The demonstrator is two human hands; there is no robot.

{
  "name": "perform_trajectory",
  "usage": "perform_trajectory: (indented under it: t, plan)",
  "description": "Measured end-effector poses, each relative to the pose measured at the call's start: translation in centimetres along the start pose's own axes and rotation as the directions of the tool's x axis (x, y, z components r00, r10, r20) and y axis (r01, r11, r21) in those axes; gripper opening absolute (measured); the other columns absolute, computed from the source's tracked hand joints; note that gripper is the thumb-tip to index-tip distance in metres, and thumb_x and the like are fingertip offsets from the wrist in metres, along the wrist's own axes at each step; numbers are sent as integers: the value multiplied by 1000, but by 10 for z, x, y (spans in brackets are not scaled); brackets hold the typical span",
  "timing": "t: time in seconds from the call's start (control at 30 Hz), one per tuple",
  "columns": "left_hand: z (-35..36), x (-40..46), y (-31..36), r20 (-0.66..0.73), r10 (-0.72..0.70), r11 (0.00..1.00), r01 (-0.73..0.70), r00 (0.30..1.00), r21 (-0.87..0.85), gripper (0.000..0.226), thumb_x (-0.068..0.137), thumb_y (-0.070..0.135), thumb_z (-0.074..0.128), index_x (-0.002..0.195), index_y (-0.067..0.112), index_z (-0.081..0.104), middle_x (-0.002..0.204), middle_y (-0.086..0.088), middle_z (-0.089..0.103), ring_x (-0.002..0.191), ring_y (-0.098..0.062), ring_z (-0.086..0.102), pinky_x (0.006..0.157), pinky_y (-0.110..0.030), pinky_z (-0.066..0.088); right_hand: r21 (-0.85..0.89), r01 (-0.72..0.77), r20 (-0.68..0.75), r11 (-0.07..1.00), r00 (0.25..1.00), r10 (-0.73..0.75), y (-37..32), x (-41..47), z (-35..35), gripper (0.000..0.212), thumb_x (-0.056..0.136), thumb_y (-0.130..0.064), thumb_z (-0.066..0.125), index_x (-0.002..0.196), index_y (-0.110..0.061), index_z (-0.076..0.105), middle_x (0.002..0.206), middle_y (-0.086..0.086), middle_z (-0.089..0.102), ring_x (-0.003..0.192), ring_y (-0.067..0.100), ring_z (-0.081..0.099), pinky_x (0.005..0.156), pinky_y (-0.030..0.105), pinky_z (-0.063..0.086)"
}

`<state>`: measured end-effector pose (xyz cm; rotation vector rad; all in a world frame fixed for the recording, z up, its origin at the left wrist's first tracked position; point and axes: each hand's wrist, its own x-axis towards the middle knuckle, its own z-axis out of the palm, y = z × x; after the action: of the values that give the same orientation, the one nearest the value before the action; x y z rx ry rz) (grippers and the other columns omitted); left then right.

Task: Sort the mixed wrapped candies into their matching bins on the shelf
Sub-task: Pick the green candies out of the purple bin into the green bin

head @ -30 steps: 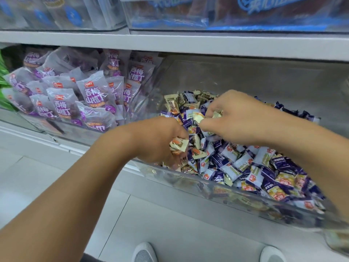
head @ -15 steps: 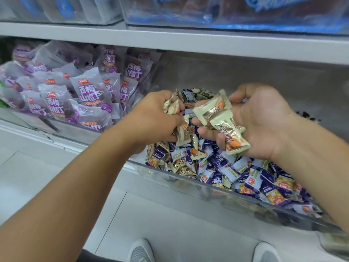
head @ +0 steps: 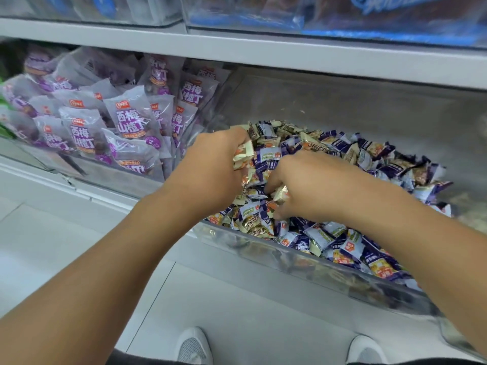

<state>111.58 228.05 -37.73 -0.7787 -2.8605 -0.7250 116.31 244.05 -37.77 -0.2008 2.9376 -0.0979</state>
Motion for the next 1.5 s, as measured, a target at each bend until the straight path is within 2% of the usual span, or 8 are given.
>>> perform_trajectory:
  t: [0.3, 0.43, 0.53, 0.63, 0.77, 1.0, 1.2, 1.5]
  plan:
    - [4, 4, -3, 48, 13, 1000, -13, 999, -8, 14, 87, 19, 69, 100, 19, 62, 87, 0, 66, 81, -23, 60, 68, -31, 48, -143, 15, -105, 990, 994, -30, -12, 5, 3, 28, 82, -31, 74, 108, -21, 70, 90, 4, 66, 80, 29, 62, 76, 40, 57]
    - [3, 4, -3, 45, 20, 999, -18, 999, -42, 14, 86, 17, 71, 97, 15, 63, 84, -3, 67, 77, -24, 63, 72, -38, 53, -13, 16, -171, 1000, 985, -18, 3, 3, -3, 22, 83, -32, 71, 96, -14, 75, 82, 9, 71, 75, 28, 67, 65, 38, 58]
    - [1, 6, -3, 23, -17, 986, 21, 1000, -164, 14, 85, 14, 74, 95, 16, 65, 82, -1, 67, 69, -21, 66, 70, -40, 58, 150, 46, -252, 988, 968, -6, 17, -10, -18, 24, 83, -39, 74, 91, -16, 79, 76, 4, 73, 67, 15, 67, 65, 37, 59]
    - [1, 8, 0, -26, -106, 906, 86, 994, -414, 15, 85, 8, 74, 93, 17, 66, 77, 3, 65, 58, -12, 66, 59, -40, 61, 287, 74, -320, 955, 947, 23, 20, -39, -34, 13, 85, -39, 74, 91, -29, 81, 65, -24, 62, 52, -8, 55, 52, 6, 39]
    - [-4, 7, 22, -109, -162, 706, 38, 981, -707, 18, 87, 3, 71, 90, 19, 64, 79, -3, 63, 61, -10, 65, 56, -29, 59, 441, 132, -448, 888, 889, 91, 31, -86, -47, 6, 82, -32, 77, 77, -31, 80, 43, -14, 56, 41, 3, 48, 41, 10, 31]
    - [15, -16, 117, -66, 59, 510, -87, 996, -855, 18, 87, 1, 70, 91, 17, 65, 76, -8, 61, 61, -13, 65, 57, -27, 58, 886, 48, -243, 462, 895, 373, 93, -175, -44, 20, 73, -25, 78, 82, -7, 78, 55, 10, 53, 33, 13, 34, 39, 15, 24]
    - [43, -26, 197, -44, 243, 533, -171, 969, -828, 14, 88, 0, 69, 100, 6, 63, 76, -8, 62, 52, -13, 62, 49, -29, 57, 972, -116, -20, 203, 825, 565, 160, -228, -21, 19, 70, -26, 76, 81, -11, 73, 66, 7, 62, 39, 12, 33, 39, 15, 23]
    - [102, -21, 272, -74, 508, 642, -434, 858, -632, 18, 87, 13, 72, 96, 24, 61, 78, 11, 63, 70, -9, 61, 61, -23, 50, 968, -118, 246, -222, 634, 733, 222, -271, 7, 26, 84, -19, 74, 105, -7, 64, 75, 10, 60, 45, 11, 46, 33, 17, 39]
